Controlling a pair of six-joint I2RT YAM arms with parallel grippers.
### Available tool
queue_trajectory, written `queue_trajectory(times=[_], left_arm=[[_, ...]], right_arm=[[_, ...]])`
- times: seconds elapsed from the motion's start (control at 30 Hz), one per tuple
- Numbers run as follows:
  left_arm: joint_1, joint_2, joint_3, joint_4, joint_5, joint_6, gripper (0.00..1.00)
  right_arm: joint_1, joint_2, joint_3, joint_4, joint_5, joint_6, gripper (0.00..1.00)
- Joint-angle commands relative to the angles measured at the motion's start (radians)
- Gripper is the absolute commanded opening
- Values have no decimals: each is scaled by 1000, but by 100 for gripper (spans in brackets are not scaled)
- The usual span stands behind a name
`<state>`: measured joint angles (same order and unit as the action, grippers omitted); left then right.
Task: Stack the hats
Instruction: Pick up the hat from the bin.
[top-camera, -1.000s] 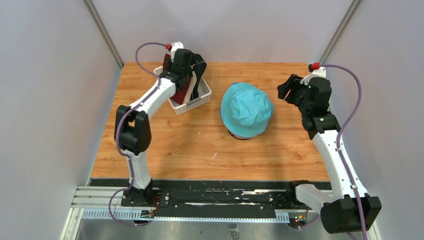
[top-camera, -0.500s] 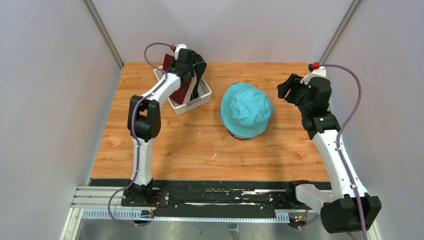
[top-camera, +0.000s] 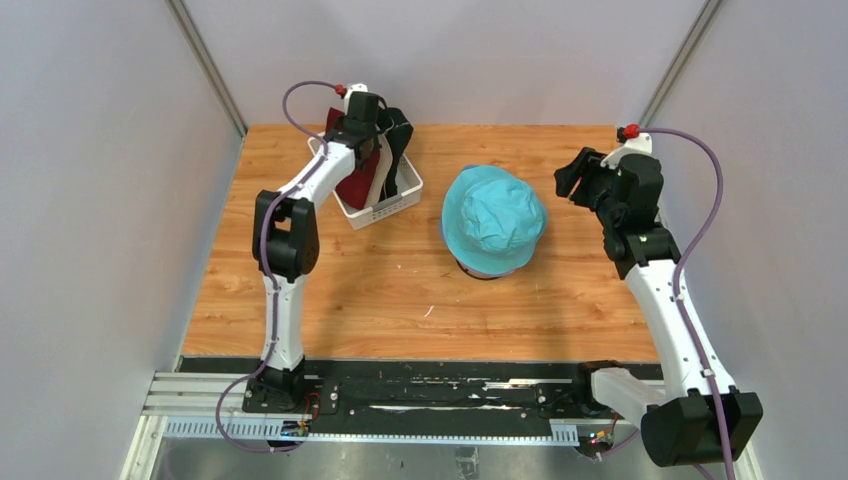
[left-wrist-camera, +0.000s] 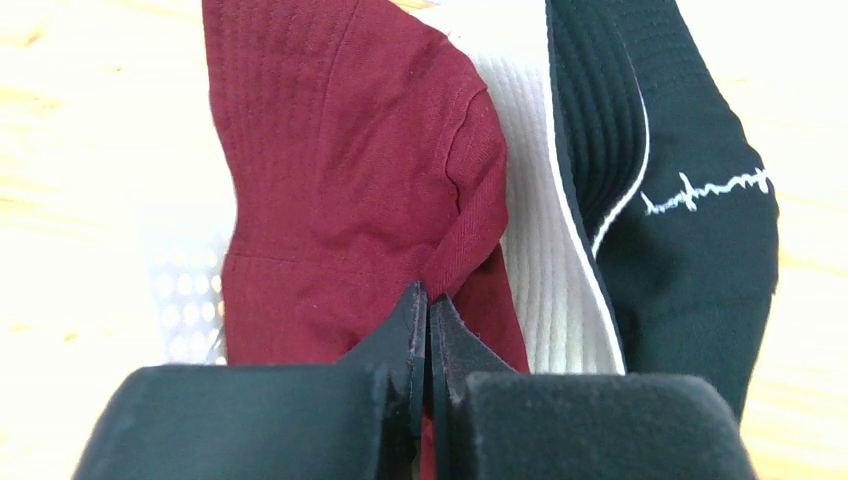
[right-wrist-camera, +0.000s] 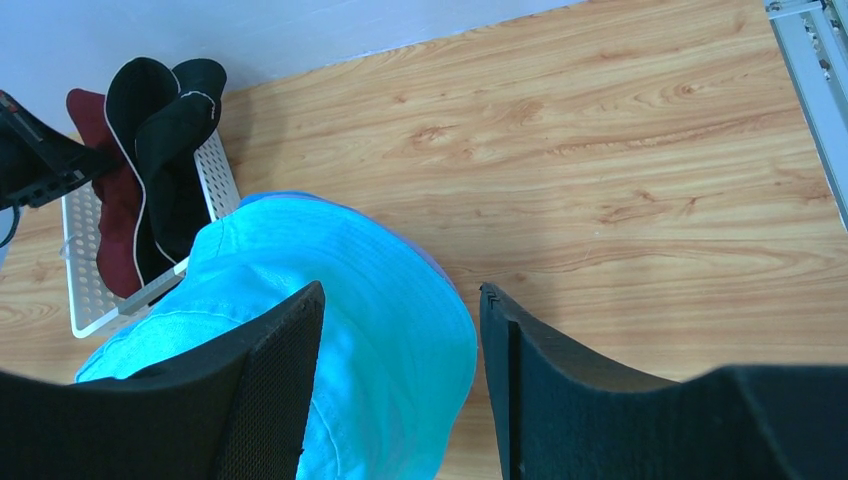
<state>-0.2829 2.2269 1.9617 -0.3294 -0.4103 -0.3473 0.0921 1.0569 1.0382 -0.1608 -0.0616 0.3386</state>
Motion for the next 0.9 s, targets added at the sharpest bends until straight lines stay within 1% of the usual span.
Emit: queue_trajectory(times=[0.0,0.1,0.23,0.3,0.43,0.6,0.73,0.87], left_arm=[[4,-207,-59,23,25,23,0],[4,-340,-56,11,89,28,0],[5,-476,7,-44,217,-15,0],[4,-544,0,-41,312,-61,0],[3,-678,-66,55,498,-201,0],[-21,-743,-85,143,684,-355,0],[-88,-787,-121,197,723,-406,0],[-145,-812,-185,300,792,-491,0]], right_arm=[[17,-29,-11,26,-23,-9,58],[17,-35,-11,36,-47,-2,58],[18,-56,-23,65,-97,8,57],[21,-71,-28,79,-124,8,57],[40,-106,-25,80,-145,5,56],[47,-160,-19,57,-174,4,56],[49,-204,-36,69,-262,24,56],[49,-233,-72,140,-398,78,58]])
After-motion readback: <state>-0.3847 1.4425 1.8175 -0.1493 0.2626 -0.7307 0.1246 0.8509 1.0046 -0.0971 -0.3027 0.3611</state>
